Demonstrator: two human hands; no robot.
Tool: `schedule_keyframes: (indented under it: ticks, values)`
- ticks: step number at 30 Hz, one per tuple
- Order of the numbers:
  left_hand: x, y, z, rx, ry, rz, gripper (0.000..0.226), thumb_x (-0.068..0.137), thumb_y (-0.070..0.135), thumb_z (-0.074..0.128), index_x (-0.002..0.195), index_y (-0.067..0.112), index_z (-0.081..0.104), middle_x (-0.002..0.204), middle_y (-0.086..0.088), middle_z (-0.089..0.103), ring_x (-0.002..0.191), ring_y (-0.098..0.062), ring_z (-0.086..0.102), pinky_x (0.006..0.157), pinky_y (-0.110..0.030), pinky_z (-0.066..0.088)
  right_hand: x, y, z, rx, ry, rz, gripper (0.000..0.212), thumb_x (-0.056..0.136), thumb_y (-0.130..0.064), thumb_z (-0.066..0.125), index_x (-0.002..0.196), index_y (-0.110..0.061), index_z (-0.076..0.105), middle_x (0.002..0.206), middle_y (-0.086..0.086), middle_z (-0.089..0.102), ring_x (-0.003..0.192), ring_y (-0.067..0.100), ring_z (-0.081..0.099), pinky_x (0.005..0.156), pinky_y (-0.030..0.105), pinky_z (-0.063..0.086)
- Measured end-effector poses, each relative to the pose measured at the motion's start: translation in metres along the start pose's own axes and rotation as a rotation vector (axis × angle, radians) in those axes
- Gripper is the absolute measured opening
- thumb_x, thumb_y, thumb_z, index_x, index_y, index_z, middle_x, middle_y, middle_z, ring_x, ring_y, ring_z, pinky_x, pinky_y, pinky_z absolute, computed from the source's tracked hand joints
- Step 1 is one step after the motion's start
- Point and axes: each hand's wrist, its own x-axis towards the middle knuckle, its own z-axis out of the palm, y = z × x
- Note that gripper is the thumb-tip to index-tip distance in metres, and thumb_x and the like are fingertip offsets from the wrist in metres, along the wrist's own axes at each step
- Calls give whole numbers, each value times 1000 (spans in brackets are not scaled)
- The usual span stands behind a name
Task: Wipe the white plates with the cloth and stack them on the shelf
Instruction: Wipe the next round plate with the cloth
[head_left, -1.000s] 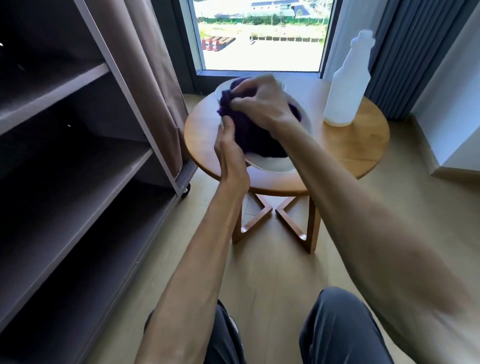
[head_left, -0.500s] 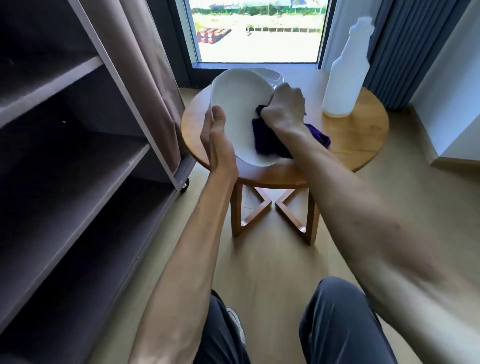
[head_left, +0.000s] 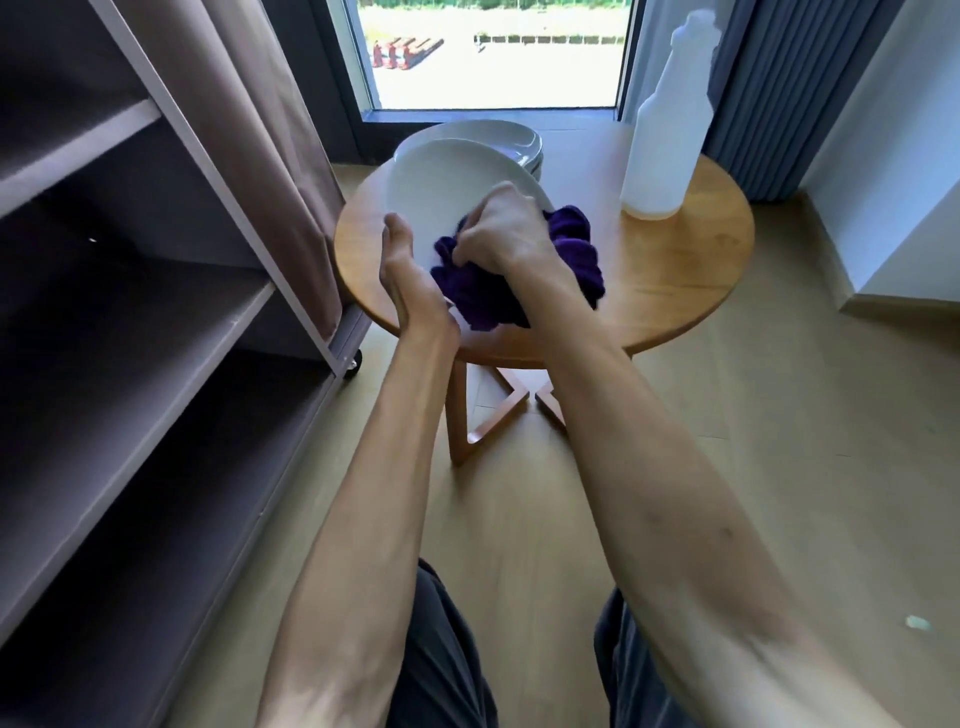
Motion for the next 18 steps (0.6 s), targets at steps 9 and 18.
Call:
schedule_keyframes:
  ticks: [9, 18]
  values:
    - [-28, -6, 23, 162, -75, 75, 56, 93, 54, 55, 135, 18, 60, 130, -16, 67, 121, -35, 64, 104, -59, 51, 19, -7, -36, 46, 386, 12, 20, 83, -11, 60, 97, -8, 74, 98, 7, 74, 96, 24, 70, 82, 28, 54]
    - [-4, -11, 19, -6, 0, 15, 61, 94, 57, 57, 134, 12, 63, 128, -20, 68, 116, -36, 68, 99, -52, 57, -17, 20, -22, 173, -79, -86, 13, 78, -24, 71, 83, -17, 82, 82, 4, 76, 81, 16, 69, 69, 27, 54]
